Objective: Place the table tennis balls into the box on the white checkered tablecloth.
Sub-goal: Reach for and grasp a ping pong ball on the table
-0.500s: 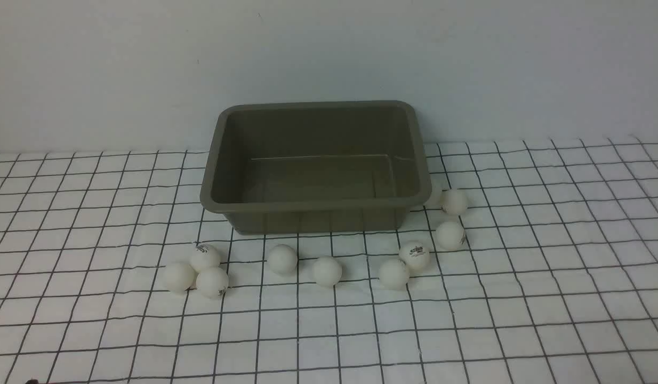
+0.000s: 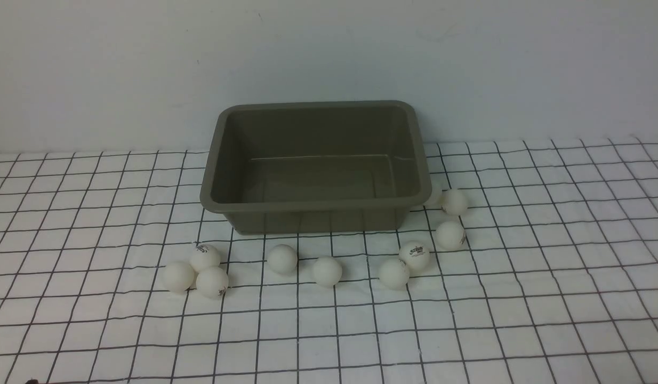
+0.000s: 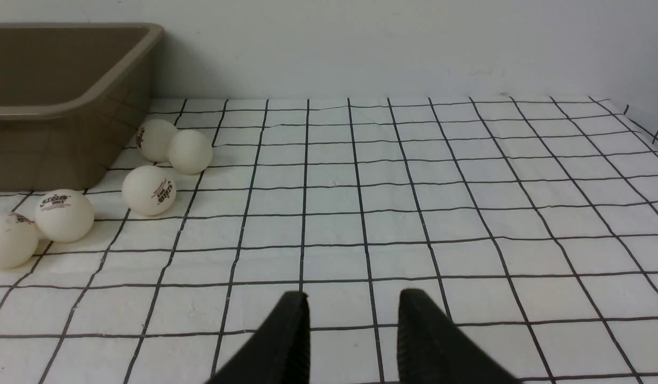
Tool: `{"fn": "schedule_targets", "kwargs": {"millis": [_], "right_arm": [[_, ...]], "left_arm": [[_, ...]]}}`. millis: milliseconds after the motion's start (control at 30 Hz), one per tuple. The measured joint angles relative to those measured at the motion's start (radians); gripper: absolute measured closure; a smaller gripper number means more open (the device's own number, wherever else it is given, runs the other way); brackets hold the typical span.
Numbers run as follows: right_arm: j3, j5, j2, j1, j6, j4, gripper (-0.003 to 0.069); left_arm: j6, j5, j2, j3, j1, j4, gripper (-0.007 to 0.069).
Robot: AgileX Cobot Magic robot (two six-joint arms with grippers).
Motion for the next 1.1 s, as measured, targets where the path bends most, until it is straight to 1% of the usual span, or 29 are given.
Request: {"fn": "schedule_targets", "kwargs": {"millis": [600,733,767,833,1100], "right_arm": [[0.0,0.0,0.0,0.0,0.0,-0.001,0.0435],[0.0,-0.001,0.0,0.0,0.0,-0.047,0.0435],[0.0,-0.002,0.0,0.0,0.0,-0.081,0.0435],[0.0,-0.002,0.0,0.0,0.0,-0.109,0.0435],[0.0,-0.003,0.0,0.0,0.0,-0.121,0.0435]], "left_arm": [[0.0,0.0,0.0,0.0,0.0,0.0,0.022],[0.0,0.0,0.0,0.0,0.0,0.0,0.022],[0.0,0.0,0.0,0.0,0.0,0.0,0.022],[0.0,0.0,0.0,0.0,0.0,0.0,0.022],[0.0,0.0,0.0,0.0,0.0,0.0,0.022]]}}
